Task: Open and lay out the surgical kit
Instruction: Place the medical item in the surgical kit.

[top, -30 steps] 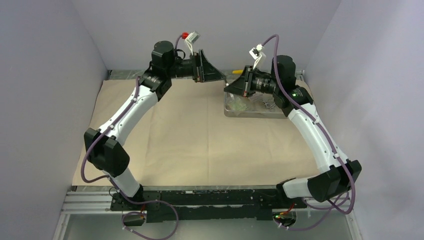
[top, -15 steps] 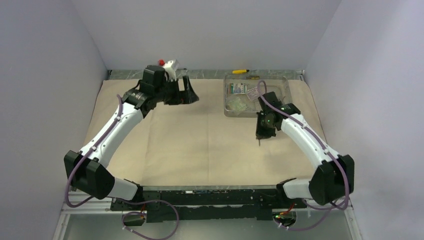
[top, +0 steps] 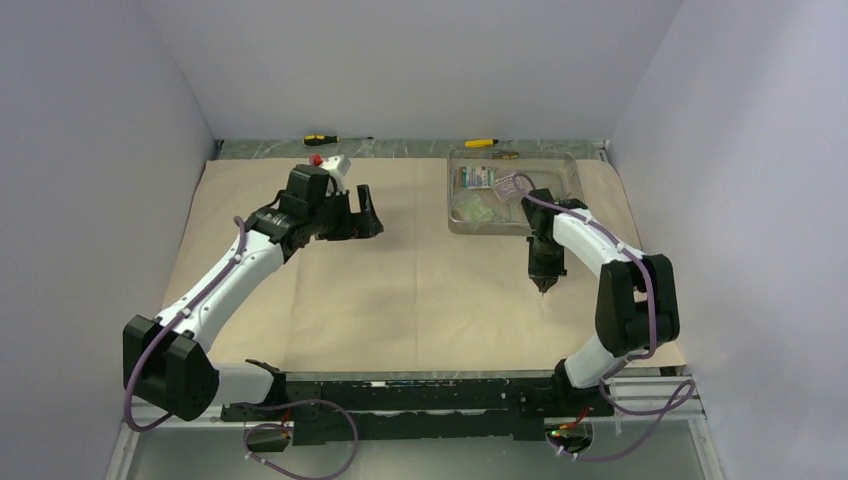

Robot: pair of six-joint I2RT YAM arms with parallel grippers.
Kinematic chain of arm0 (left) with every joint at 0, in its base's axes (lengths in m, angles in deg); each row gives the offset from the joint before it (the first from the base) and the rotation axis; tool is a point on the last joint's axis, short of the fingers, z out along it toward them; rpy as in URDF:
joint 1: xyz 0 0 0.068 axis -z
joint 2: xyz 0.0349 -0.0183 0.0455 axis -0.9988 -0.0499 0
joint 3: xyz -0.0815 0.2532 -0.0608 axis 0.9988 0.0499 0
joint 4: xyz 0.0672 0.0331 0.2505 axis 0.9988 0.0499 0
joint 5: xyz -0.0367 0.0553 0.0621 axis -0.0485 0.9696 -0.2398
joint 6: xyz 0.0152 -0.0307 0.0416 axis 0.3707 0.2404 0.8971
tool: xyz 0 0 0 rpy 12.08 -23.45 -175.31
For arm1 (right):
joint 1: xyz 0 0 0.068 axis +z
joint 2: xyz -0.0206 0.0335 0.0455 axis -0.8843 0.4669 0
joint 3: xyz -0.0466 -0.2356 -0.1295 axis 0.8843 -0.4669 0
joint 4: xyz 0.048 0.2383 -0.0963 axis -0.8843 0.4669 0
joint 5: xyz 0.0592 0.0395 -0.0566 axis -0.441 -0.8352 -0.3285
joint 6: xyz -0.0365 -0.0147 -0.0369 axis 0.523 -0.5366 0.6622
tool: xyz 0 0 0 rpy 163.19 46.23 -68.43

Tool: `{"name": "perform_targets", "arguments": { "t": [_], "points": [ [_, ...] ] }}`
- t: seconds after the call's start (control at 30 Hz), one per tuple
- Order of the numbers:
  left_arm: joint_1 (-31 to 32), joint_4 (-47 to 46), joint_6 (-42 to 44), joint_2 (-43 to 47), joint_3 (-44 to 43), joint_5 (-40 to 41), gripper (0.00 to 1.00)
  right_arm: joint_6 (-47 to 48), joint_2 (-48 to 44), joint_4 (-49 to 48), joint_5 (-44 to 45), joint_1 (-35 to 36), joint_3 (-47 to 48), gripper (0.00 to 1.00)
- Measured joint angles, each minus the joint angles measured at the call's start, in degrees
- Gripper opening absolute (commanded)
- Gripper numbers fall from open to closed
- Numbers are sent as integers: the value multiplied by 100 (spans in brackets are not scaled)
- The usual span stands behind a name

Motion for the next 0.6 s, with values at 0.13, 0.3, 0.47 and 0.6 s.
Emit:
{"name": "perform_targets", "arguments": {
  "t": [0.13, 0.3, 0.47, 0.6],
  "points": [
    [0, -205, 24, 52, 140, 81, 100, 234, 216, -155, -37, -267, -13, 0],
    [0, -326, 105, 50, 264, 125, 99, 494, 529, -280, -345, -437, -70, 0],
    [0, -479, 219, -48, 267, 76, 100, 555, 828, -254, -468, -494, -70, 2],
    [-2, -501, 315, -190, 267, 46, 99, 551, 946, -225, -546, -562, -70, 15]
  ]
}}
